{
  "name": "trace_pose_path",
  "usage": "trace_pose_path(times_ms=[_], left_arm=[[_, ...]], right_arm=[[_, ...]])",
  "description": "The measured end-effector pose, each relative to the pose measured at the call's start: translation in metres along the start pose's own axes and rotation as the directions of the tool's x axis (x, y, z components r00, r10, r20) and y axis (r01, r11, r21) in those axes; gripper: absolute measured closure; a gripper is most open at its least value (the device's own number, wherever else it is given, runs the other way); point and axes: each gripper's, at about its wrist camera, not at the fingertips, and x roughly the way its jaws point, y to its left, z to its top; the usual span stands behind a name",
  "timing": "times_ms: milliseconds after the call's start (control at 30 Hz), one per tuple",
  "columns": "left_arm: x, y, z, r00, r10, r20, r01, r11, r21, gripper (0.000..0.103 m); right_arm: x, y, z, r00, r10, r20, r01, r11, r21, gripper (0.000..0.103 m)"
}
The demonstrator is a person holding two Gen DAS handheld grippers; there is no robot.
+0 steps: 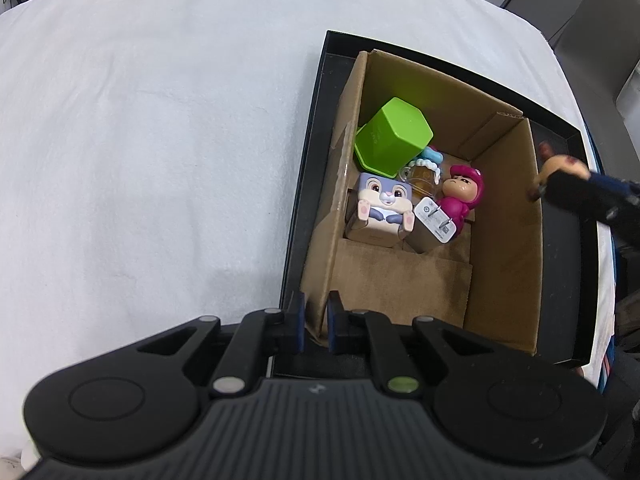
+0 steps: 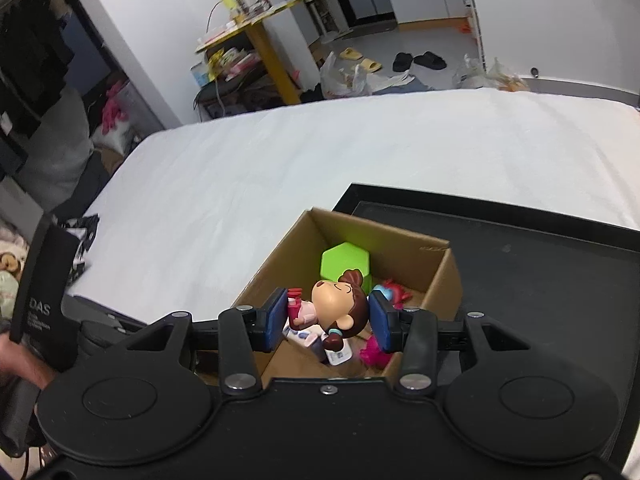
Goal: Organize rigid objects
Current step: 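Carry the brown-haired figure over the box and lower it inside, then open the right gripper and raise it away from the box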
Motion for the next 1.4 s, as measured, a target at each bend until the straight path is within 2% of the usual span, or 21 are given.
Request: trace_pose_path(times_ms=[233,467,733,800,967,1067,1133,1200,1267,1333,1400], left_arm=[[-0.001,-0.002,-0.001,1.0,0.003,0.003,-0.003,1.0,0.002,0.094],[-0.002,-0.001,-0.002,1.0,0.003,0.007,-0.003,1.0,-0.004,0.093],[-0.002,-0.001,-0.003,1.0,-0.001,0.009,0.002,1.0,-0.012,0.093],[-0.002,-0.002,-0.003,1.0,-0.003,0.009,0.003,1.0,-0.012,0.093],[-0.004,0.001,-0.002,1.0,-0.026,0.005,0.026,1.0,-0.015,0.093],[-0.006,0.004,0.0,0.999,-0.046,-0.01,0.046,0.999,-0.022,0.093],[-0.007,0.004,0.001,0.999,-0.051,-0.017,0.05,0.999,-0.017,0.09],[-0.009,0.005,0.002,0.997,-0.067,-0.023,0.067,0.998,-0.018,0.089],[-0.013,0.005,0.002,0.996,-0.08,-0.028,0.08,0.997,-0.016,0.089],[-0.018,0.005,0.0,0.996,-0.079,-0.03,0.079,0.997,-0.016,0.083],[-0.025,0.003,-0.001,0.996,-0.084,-0.031,0.084,0.996,-0.008,0.075]], right_arm=[[0.012,0.012,-0.01,0.996,-0.076,-0.055,0.072,0.995,-0.072,0.059],[0.007,0.015,-0.012,0.996,-0.071,-0.052,0.067,0.995,-0.071,0.053],[-0.003,0.007,-0.011,0.998,-0.043,-0.055,0.043,0.999,-0.013,0.053],[-0.004,0.006,-0.011,0.997,-0.038,-0.061,0.038,0.999,-0.001,0.047],[-0.012,0.004,-0.016,0.998,-0.009,-0.064,0.012,0.999,0.048,0.044],[-0.018,-0.001,-0.027,0.997,-0.017,-0.078,0.024,0.995,0.095,0.042],[-0.023,-0.001,-0.033,0.996,-0.038,-0.076,0.047,0.993,0.111,0.038],[-0.028,-0.002,-0.036,0.996,-0.062,-0.06,0.07,0.989,0.133,0.025],[-0.034,-0.003,-0.038,0.996,-0.079,-0.045,0.085,0.985,0.152,0.02],[-0.037,-0.002,-0.04,0.993,-0.112,-0.046,0.118,0.98,0.163,0.019],[-0.041,0.0,-0.042,0.99,-0.136,-0.039,0.141,0.976,0.169,0.012]])
